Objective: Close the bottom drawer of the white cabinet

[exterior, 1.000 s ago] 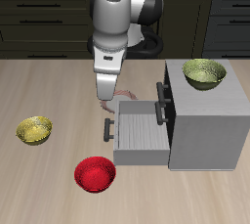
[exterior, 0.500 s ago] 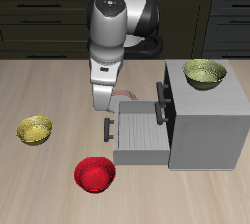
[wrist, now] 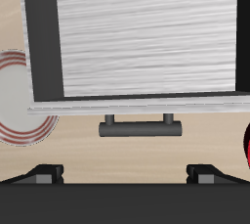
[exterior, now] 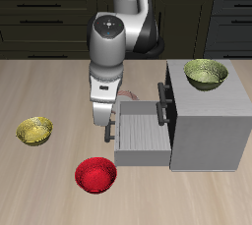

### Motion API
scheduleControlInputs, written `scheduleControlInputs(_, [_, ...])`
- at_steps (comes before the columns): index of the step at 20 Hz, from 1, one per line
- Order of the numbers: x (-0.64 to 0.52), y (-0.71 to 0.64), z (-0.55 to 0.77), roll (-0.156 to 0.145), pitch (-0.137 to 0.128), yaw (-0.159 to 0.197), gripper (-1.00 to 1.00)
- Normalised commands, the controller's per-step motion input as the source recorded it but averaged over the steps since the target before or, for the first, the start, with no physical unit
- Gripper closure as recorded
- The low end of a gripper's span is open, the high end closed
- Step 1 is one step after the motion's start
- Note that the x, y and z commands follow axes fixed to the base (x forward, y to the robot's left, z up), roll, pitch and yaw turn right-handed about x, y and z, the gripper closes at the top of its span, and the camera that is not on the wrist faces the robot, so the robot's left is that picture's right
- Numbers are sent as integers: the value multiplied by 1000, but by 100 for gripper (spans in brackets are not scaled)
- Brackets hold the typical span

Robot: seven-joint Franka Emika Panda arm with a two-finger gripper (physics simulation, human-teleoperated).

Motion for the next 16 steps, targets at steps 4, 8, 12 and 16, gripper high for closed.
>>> scheduleControlInputs(4, [-24,17,-294,15,34,-48,-100])
scheduleControlInputs(8, [33,-36,-313,19,34,-60,-100])
scheduleControlInputs(12, [20,-73,-315,-2,24,-10,-100])
scheduleControlInputs(16, [19,-46,-273,2,31,-26,-100])
